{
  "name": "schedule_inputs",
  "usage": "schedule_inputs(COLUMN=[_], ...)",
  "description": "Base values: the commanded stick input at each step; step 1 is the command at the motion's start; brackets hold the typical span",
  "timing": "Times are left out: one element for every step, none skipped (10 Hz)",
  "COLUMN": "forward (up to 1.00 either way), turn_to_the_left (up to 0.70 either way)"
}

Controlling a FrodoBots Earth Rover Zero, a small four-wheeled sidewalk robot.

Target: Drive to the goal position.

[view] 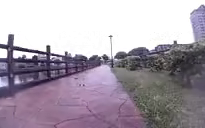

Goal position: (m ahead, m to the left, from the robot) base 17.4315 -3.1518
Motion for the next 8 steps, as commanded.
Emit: schedule_inputs(forward=[0.7,0.7,0.7,0.7,0.7,0.7,0.7,0.7], turn_to_the_left=[0.0,0.0,0.0,0.0,0.0,0.0,0.0,0.0])
